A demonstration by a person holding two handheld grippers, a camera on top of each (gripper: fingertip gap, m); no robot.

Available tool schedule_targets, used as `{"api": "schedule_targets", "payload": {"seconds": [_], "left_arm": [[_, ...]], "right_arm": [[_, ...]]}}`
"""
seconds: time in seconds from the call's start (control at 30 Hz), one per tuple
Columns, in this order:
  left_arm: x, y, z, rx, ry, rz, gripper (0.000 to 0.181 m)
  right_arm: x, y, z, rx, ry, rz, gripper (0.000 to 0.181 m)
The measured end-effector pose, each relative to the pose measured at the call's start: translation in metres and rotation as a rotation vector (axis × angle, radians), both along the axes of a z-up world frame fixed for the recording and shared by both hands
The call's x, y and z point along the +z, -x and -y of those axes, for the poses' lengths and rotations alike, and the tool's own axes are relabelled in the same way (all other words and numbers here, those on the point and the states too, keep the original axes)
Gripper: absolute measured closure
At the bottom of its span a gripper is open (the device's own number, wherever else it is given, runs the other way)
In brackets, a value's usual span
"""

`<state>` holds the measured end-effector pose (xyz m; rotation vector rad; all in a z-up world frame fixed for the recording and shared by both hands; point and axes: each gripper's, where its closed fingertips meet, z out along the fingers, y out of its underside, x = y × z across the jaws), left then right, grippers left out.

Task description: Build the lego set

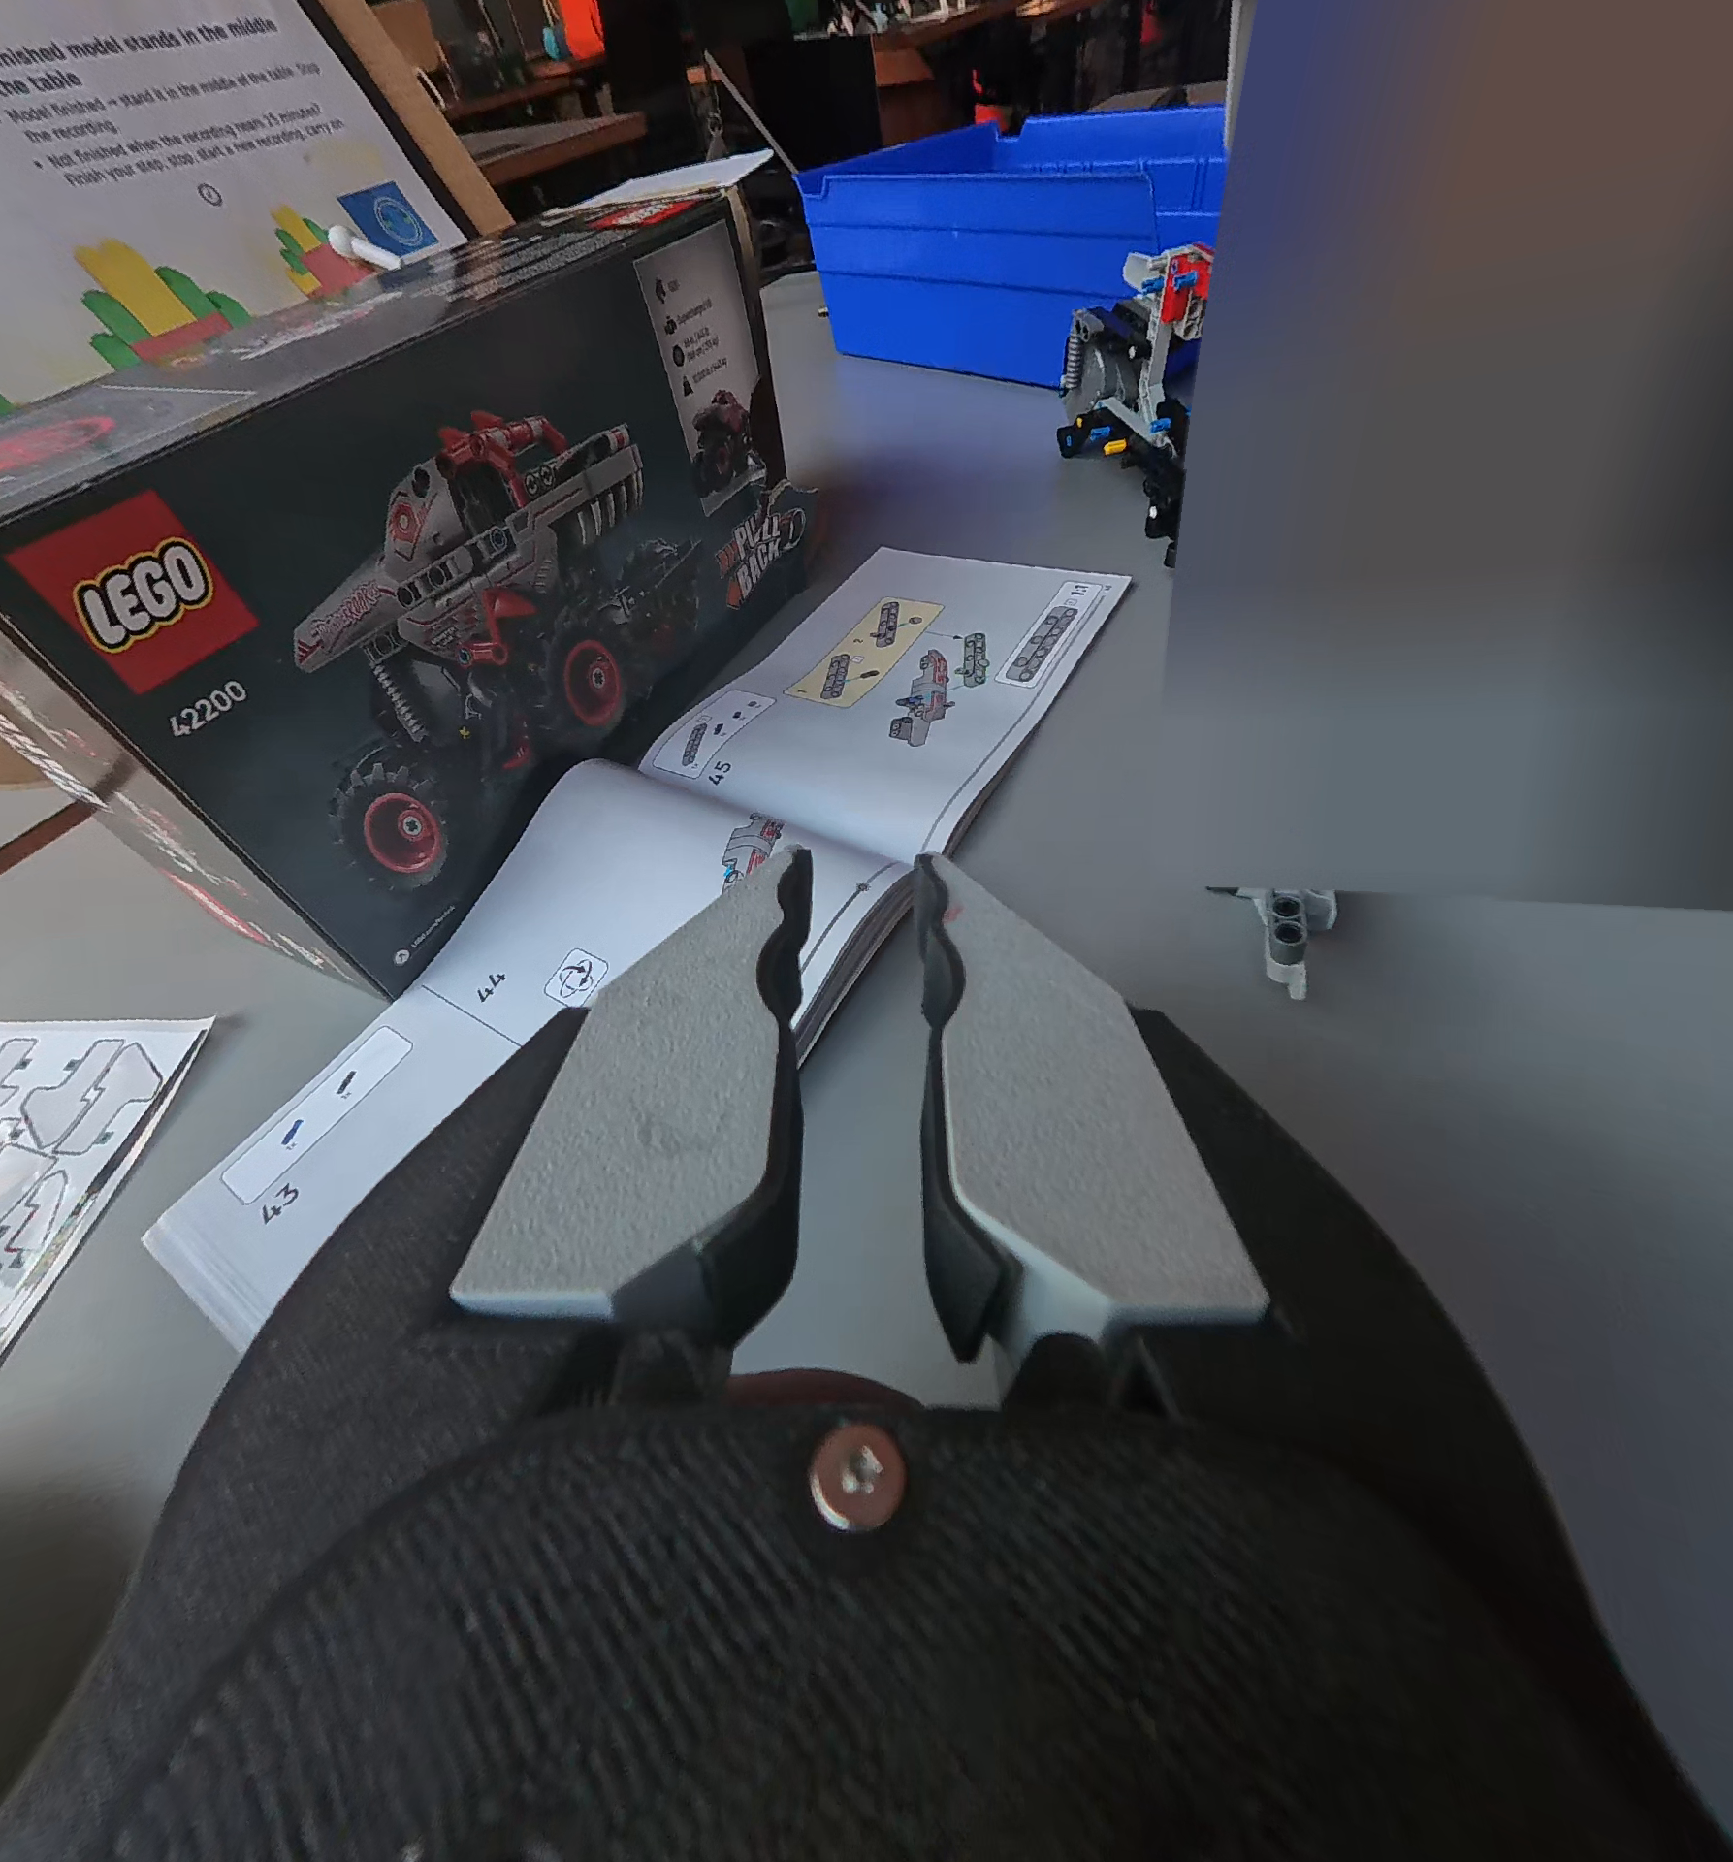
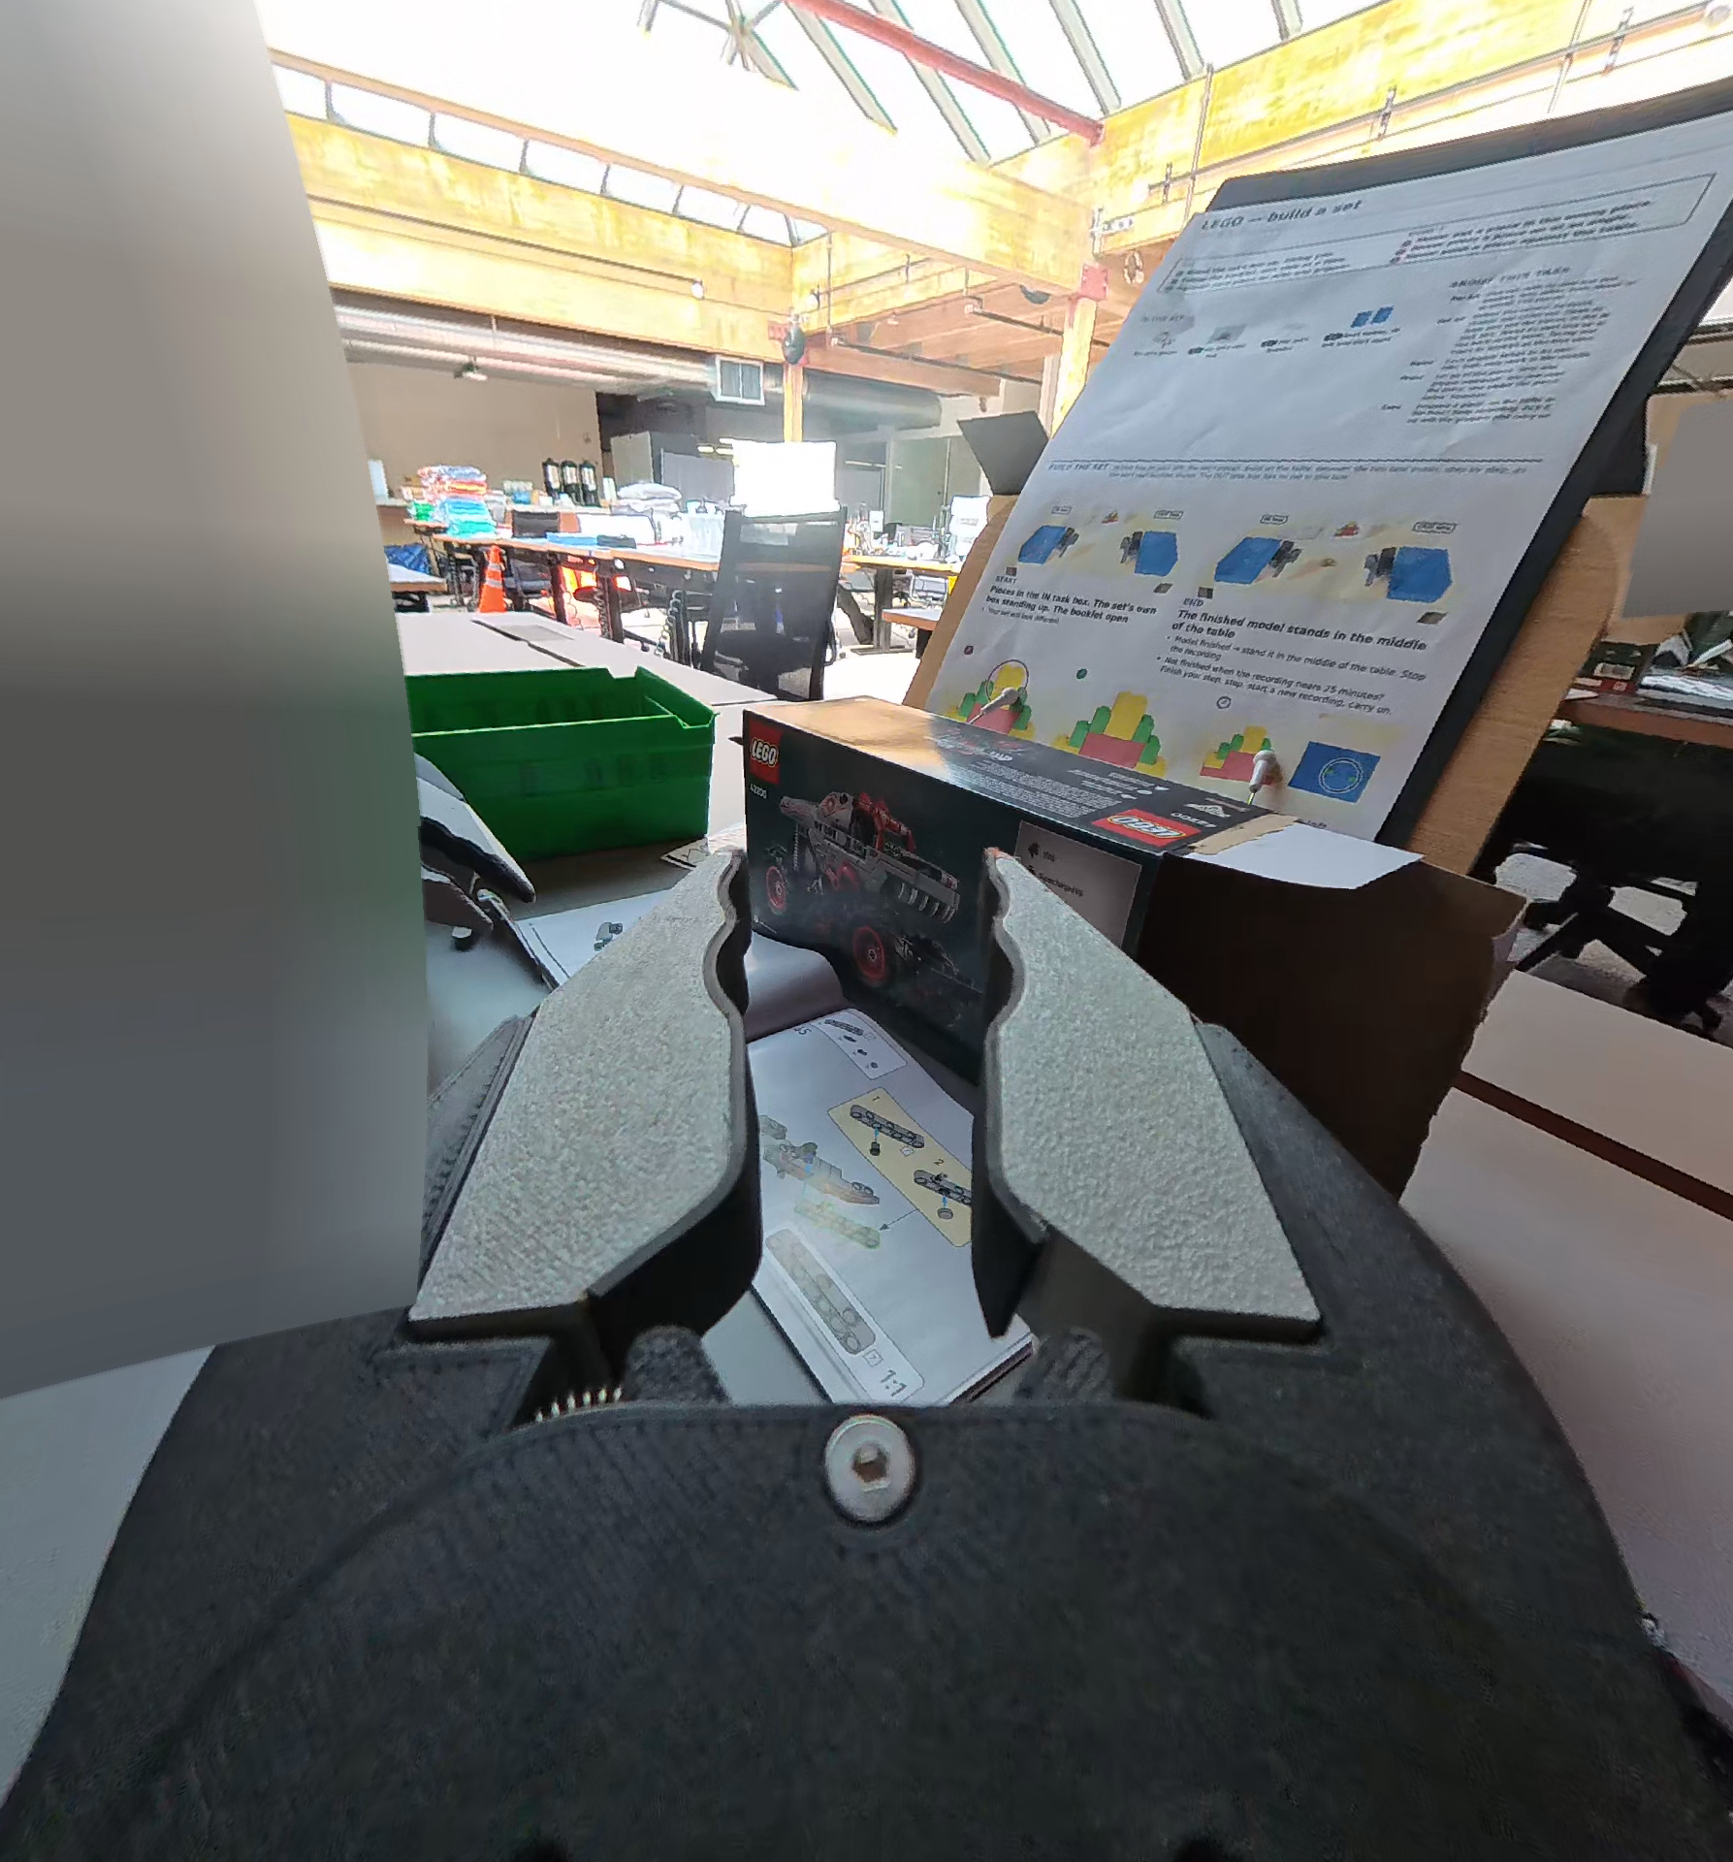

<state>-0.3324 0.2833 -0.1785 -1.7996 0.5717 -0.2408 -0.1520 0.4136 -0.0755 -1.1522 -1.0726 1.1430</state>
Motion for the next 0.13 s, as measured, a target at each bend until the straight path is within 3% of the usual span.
{"api": "schedule_targets", "payload": {"seconds": [0.03,0.13], "left_arm": [[0.0,0.0003,-0.0002,0.001,-0.001,0.0,0.165],[-0.0004,0.0008,-0.0002,0.004,-0.001,-0.004,0.165]], "right_arm": [[0.0001,-0.0001,0.0,0.002,0.003,-0.001,0.139],[-0.0013,0.0007,0.0004,0.011,0.014,0.003,0.14]]}}
